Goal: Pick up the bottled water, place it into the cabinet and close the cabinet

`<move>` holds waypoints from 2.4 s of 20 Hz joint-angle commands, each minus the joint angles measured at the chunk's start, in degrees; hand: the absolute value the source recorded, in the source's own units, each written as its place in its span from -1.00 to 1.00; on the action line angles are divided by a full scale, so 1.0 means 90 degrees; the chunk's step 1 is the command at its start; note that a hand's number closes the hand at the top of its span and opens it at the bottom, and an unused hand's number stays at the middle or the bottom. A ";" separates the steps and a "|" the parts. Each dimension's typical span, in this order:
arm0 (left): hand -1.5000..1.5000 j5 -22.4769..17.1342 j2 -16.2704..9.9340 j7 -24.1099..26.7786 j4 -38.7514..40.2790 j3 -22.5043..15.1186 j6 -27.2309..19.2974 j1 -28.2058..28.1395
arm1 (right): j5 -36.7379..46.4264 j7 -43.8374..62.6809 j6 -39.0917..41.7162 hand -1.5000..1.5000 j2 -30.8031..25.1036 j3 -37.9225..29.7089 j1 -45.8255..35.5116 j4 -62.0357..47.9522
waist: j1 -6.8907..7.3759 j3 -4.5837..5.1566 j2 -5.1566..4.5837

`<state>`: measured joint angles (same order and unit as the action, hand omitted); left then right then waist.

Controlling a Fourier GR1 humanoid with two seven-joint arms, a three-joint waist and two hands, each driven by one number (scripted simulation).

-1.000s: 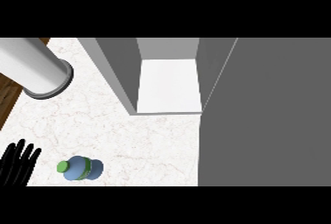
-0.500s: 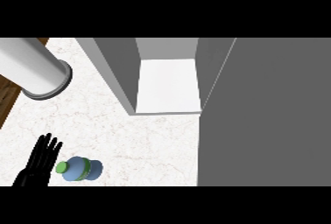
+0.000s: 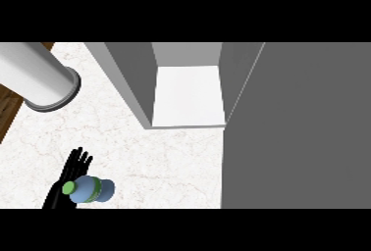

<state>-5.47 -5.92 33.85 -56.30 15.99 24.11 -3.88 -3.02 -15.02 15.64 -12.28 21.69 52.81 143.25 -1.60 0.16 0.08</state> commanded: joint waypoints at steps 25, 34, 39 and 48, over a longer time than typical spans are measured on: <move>1.00 0.1566 0.0631 0.2593 0.2374 -0.0765 -0.2372 0.1619 | 0.0077 -0.0458 -0.0126 -1.00 -0.0706 0.0030 0.0846 0.1002 | 0.0047 -0.0007 -0.0007; 1.00 0.0172 0.0654 0.1574 0.1522 -0.2277 -0.2504 0.1855 | -0.0030 -0.0494 -0.0297 -1.00 -0.0709 0.0105 0.0929 0.0996 | 0.0086 -0.0015 0.0022; 1.00 -0.0764 0.0657 0.0568 0.0671 -0.3460 -0.3422 0.2257 | -0.0135 -0.0573 -0.0324 -1.00 -0.0727 -0.0009 0.0747 0.0717 | 0.0079 -0.0015 0.0010; 1.00 -0.1442 0.0658 -0.0809 -0.0181 -0.4622 -0.5132 0.2783 | -0.0412 -0.1097 -0.0151 -1.00 -0.0864 -0.0365 0.1099 0.0694 | 0.0012 -0.0019 0.0024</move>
<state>-15.55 -0.03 31.40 -53.98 -20.62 -16.23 20.37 -2.32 -25.19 13.27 -18.62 20.61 59.65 142.93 -1.24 0.02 0.16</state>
